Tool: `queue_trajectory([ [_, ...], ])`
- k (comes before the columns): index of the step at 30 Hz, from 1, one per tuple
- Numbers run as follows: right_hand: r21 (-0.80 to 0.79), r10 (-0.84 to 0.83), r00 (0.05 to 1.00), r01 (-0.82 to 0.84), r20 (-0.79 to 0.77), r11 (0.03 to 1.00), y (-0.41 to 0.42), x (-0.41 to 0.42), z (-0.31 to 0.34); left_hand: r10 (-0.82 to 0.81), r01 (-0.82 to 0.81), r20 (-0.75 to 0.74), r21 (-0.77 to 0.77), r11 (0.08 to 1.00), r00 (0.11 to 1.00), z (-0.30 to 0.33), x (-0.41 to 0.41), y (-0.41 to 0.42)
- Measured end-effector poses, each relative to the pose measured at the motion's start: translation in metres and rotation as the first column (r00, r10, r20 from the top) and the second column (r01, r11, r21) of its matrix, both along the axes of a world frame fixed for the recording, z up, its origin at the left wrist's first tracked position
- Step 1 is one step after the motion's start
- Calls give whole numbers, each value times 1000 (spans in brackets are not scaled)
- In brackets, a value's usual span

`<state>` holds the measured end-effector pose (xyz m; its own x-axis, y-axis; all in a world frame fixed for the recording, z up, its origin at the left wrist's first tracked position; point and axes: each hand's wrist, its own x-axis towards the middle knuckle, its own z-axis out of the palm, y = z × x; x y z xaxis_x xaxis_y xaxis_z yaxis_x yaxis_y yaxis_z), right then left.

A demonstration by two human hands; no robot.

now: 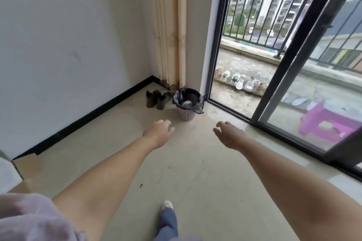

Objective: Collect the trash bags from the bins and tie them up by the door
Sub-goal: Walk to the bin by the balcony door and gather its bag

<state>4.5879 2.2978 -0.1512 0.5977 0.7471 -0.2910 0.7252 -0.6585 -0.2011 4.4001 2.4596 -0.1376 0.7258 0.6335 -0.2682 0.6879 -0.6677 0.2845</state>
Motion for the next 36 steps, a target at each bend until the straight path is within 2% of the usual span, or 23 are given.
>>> queue_trajectory([
  [5,32,-56,998,56,-22,998,115,68,7,-42,43,-67,26,999,997,8,76,127],
  [10,22,-106,992,108,-62,994,196,133,-4,-97,99,-88,20,995,991,-2,154,215],
  [16,11,-126,985,128,-118,992,288,235,-49,-121,118,-111,-33,992,986,-46,255,309],
  [22,-52,-165,965,158,-205,986,375,346,-112,-64,51,-142,-96,994,988,-103,361,402],
  [28,-112,-231,932,207,-280,972,438,411,-202,45,-79,-137,-254,964,990,-206,424,471],
  [36,-90,-362,868,353,-341,931,480,437,-401,133,-168,-118,-371,913,984,-404,476,523],
])
